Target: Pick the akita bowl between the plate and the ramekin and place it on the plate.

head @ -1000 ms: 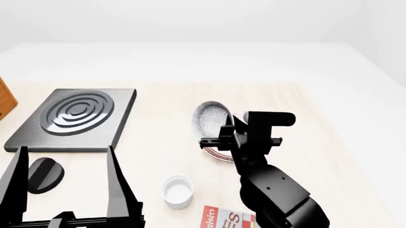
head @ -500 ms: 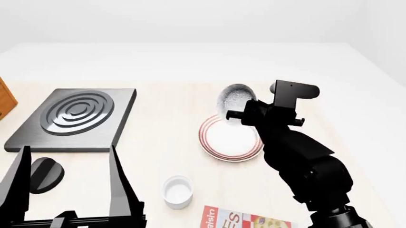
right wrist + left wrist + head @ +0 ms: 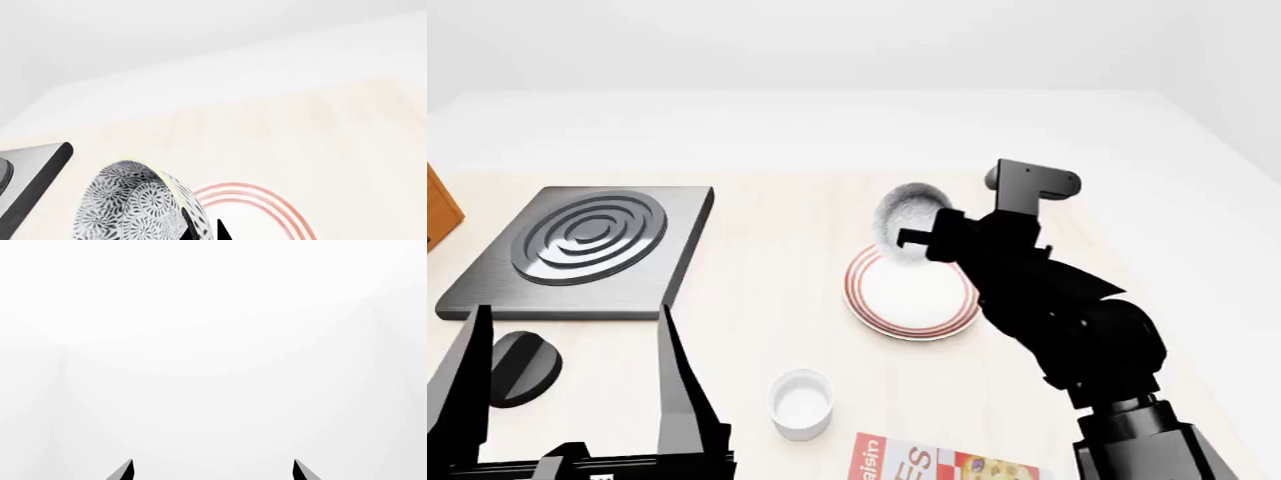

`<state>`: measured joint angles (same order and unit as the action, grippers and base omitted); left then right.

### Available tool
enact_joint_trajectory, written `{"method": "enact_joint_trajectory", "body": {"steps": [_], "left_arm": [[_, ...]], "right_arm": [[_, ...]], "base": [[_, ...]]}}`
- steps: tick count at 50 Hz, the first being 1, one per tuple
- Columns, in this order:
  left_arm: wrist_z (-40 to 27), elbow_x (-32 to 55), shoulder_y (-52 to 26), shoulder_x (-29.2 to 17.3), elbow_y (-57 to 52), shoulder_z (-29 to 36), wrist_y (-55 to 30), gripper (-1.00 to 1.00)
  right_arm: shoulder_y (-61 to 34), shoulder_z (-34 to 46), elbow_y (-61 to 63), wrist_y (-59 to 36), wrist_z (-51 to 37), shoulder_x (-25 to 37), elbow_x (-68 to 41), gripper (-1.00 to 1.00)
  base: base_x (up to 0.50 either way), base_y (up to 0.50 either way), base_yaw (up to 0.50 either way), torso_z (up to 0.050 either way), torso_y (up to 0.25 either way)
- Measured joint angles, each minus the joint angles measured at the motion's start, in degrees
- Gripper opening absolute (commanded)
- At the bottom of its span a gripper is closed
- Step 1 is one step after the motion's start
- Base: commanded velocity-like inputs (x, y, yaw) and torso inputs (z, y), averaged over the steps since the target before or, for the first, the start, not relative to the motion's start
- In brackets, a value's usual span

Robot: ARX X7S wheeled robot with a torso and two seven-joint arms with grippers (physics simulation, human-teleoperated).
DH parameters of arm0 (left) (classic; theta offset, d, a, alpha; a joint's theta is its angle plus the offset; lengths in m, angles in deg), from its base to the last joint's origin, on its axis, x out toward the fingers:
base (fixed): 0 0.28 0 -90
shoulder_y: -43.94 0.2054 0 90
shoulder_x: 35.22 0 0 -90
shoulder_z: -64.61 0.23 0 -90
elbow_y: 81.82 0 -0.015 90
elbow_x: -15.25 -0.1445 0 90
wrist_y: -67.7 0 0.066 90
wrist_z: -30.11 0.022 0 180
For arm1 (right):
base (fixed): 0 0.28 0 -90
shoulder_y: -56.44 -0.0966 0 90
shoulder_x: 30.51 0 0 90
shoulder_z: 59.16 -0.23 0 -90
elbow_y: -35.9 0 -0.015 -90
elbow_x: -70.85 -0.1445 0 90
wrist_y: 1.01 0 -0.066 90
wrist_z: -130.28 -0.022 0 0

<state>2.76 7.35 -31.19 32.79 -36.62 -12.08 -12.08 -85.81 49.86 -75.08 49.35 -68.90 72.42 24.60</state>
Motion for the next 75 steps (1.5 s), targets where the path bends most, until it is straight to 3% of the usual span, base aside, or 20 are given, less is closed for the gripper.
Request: {"method": "enact_joint_trajectory", "body": {"steps": [39,75], "left_arm": [[-0.78,0.03,0.07,-0.51,0.32,0.34,-0.06,1.00],[-1.42,0.59,-0.07,-1.21,0.50,0.24,-0.06,1.00]], "right_arm": [[0.97,3.96,-9.48,2.61,2.78,-1.72,2.50,-1.00],[-7.05,6.30,-32.83,14.00,8.69,-6.91,7.20,-1.00]], "base": [[0.00,0.00,0.00,0.000,0.001],[0.00,0.00,0.00,0.000,0.000]]}}
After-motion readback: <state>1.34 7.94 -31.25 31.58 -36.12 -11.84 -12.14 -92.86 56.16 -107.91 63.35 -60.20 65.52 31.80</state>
